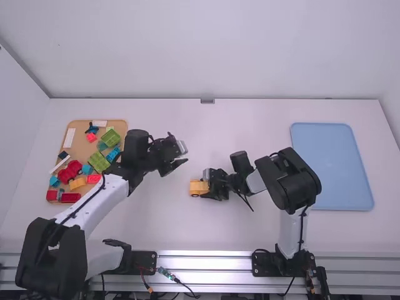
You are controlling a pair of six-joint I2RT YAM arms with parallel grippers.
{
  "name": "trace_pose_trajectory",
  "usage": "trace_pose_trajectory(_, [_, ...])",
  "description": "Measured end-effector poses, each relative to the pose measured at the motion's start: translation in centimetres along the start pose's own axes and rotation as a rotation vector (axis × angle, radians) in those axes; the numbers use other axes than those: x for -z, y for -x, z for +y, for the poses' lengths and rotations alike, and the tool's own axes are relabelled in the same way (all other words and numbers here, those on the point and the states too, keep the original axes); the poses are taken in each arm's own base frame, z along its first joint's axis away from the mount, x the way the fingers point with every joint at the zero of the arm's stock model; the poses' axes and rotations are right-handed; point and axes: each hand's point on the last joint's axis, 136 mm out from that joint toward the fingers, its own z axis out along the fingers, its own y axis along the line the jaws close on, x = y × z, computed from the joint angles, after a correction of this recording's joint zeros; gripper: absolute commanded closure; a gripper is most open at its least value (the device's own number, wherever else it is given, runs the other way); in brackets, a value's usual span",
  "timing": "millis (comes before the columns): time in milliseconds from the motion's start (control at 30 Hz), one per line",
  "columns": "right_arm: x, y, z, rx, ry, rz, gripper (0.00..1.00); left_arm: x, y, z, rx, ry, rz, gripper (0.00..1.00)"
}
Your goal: Assemble lego blocks to make yellow taxi
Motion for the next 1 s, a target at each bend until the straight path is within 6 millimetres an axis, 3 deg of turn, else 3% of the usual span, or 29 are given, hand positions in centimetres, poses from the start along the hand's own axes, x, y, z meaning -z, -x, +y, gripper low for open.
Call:
trace_pose_trajectory(33, [0.0, 0.0, 0.0, 0.001, 0.0, 0.0, 0.34, 0.0, -0.3, 0.4, 0.014, 0.021, 0.016, 0.01])
trace_pose_trajectory(333, [0.0, -0.4, -0.5, -0.005, -0.025, 0.024, 0.01, 0.4, -1.6, 3.1, 0.128, 0.179, 0.091, 0.01])
trace_pose_trajectory(700, [0.4, -0.7, -1.4, -0.042, -0.059, 0.039, 0.01, 0.6, -2.2, 3.9, 0.13, 0.228, 0.125, 0.01])
trace_pose_trajectory(1000, [2.9, -1.6, -1.4, -0.143, -0.056, 0.098, 0.01, 0.6, -2.3, 3.8, -0.114, 0.21, 0.156, 0.01])
